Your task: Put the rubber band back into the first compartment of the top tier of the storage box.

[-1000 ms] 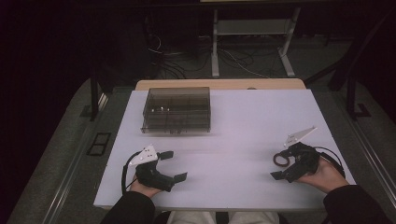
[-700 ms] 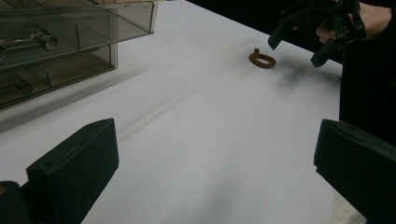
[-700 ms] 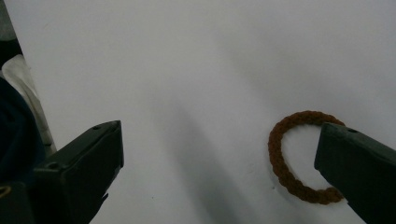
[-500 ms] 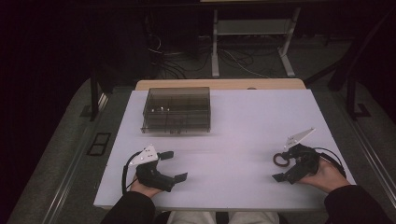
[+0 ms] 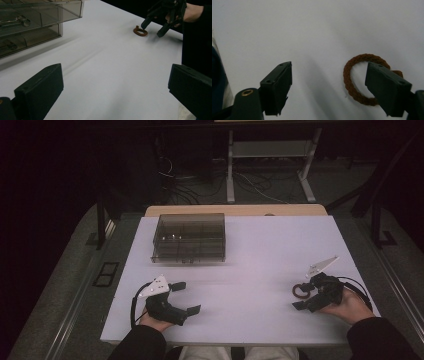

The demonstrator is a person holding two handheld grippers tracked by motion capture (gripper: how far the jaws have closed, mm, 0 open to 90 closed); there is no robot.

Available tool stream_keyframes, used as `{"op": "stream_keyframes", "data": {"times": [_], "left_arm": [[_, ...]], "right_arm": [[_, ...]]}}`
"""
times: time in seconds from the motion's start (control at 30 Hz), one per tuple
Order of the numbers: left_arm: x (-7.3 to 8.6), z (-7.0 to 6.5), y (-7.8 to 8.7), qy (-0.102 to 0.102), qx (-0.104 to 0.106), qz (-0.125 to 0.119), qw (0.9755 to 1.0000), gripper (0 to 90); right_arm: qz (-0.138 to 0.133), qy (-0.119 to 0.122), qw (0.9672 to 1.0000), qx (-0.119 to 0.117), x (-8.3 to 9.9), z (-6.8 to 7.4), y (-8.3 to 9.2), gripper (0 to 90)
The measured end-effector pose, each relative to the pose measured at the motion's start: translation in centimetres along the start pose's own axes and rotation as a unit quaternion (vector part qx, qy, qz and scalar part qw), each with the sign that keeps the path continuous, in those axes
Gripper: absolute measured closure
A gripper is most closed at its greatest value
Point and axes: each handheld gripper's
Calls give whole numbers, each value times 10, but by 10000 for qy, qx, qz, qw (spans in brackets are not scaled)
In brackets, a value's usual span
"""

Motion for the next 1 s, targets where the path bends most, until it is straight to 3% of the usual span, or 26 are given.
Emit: {"op": "stream_keyframes", "data": {"times": [0.63, 1.0], "left_arm": [[0, 0, 0, -1, 4, 6, 10000, 0], [0, 0, 0, -3, 0, 6, 10000, 0]], "right_arm": [[112, 0, 9998, 176, 4, -9, -6, 377], [218, 26, 9991, 355, 5, -9, -8, 590]]}}
Point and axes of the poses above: each handheld gripper's, and its own axes: y roughly backward along the jaws, x roughly out of its underside, z roughly to its left, and after that the axes turned 14 degrees about y, right-handed
